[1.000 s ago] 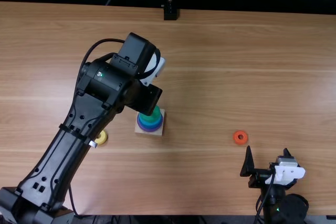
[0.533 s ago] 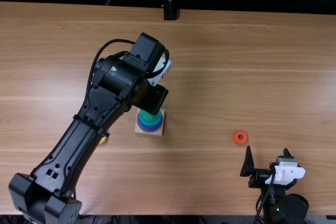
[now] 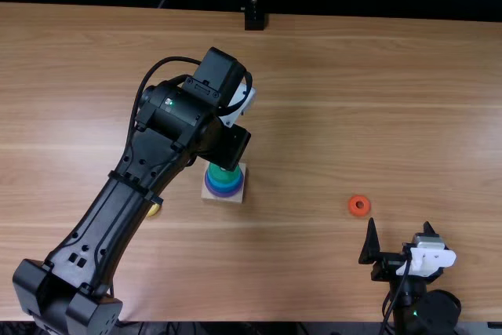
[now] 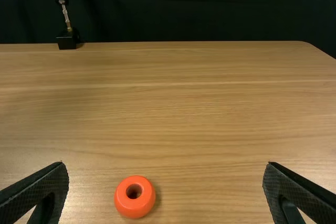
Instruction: Build the Hanoi tower: stack the rings onto the peg from bottom to top in this color order: purple, dark blue, light blue, dark green, light green, yellow, orange.
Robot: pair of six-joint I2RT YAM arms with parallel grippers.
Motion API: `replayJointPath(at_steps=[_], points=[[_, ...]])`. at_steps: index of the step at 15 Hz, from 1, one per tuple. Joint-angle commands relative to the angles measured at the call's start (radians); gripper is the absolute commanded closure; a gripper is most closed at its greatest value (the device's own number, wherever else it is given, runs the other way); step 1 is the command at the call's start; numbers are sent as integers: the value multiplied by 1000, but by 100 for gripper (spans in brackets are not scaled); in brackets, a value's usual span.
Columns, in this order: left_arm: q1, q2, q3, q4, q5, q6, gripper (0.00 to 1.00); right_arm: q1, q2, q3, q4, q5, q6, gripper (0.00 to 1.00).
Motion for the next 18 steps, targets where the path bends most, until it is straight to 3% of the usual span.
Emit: replayJointPath(at_steps=[1,13,14,15,16,18], points=[[0,23,22,-3,4,-2,100,-8,-13,-67,-72,7,3,0],[1,23,-60,14,4,1,100,-8,-13,-67,-72,7,3,0],[1,23,-62,14,4,3,80,-8,-13,-68,-72,7,3,0],[1,23,-62,10,4,3,44,-8,-13,-68,-72,7,3,0],[1,23,-63,5,2,1,0,-8,-13,-67,-72,7,3,0],[3,23,-67,-5,4,0,0,-8,-13,-68,-72,7,3,0]])
